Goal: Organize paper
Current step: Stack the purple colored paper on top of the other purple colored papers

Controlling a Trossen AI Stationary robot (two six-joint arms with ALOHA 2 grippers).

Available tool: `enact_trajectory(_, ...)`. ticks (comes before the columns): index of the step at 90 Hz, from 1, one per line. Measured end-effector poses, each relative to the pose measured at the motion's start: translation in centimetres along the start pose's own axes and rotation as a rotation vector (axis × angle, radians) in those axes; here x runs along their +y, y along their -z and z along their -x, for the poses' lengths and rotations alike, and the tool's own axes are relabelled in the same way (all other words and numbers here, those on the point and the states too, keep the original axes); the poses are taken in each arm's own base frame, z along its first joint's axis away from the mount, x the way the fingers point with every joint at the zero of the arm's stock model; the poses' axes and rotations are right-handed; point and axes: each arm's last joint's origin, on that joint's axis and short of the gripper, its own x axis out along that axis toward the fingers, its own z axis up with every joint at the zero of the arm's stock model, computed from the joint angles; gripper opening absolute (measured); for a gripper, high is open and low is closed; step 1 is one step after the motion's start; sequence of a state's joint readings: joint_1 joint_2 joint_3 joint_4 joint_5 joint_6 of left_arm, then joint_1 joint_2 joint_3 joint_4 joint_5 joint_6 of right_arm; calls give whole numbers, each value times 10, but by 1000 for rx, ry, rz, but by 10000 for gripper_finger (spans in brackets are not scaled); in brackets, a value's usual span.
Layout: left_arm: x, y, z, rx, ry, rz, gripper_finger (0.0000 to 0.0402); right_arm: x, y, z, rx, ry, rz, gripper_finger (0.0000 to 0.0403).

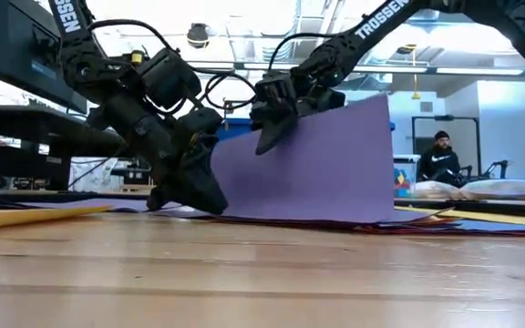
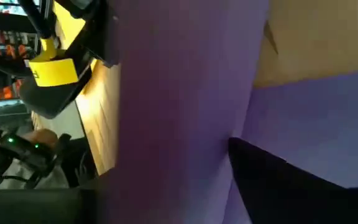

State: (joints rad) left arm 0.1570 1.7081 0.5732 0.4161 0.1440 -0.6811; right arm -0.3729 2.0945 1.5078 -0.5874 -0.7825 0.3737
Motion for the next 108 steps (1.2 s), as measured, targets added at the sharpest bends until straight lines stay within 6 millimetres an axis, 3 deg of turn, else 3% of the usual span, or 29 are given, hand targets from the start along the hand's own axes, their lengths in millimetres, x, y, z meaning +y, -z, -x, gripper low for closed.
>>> enact_trajectory(12, -7, -5, 4, 9, 46, 9, 61, -2, 2, 1, 12, 10, -12, 21)
enact_trajectory(22, -24, -20, 15, 59, 112, -5, 61, -4, 3, 10, 16, 19, -34, 6)
enact_trajectory(35, -45, -38, 48, 164, 47, -85, 61, 9, 3, 38, -16, 22, 17, 1)
enact_trajectory(47, -69, -59, 105, 239, -90, -184, 61, 23, 2, 67, -95, 9, 71, 0)
enact_trajectory(64, -101, -80, 212, 209, -226, -210, 61, 32, -10, 85, -254, -16, -3, 0)
enact_trajectory(76, -106, -80, 273, 96, -184, -200, 61, 50, -35, 80, -462, -155, -98, 0)
enact_trajectory(86, -100, -72, 309, -9, -144, -216, 61, 69, -57, 76, -709, -344, -181, 0)
enact_trajectory(93, -95, -63, 330, -71, -131, -249, 61, 69, -71, 67, -881, -463, -285, 0)
enact_trajectory(108, -87, -47, 358, -143, -129, -326, 61, 49, -103, 11, -951, -524, -467, 0)
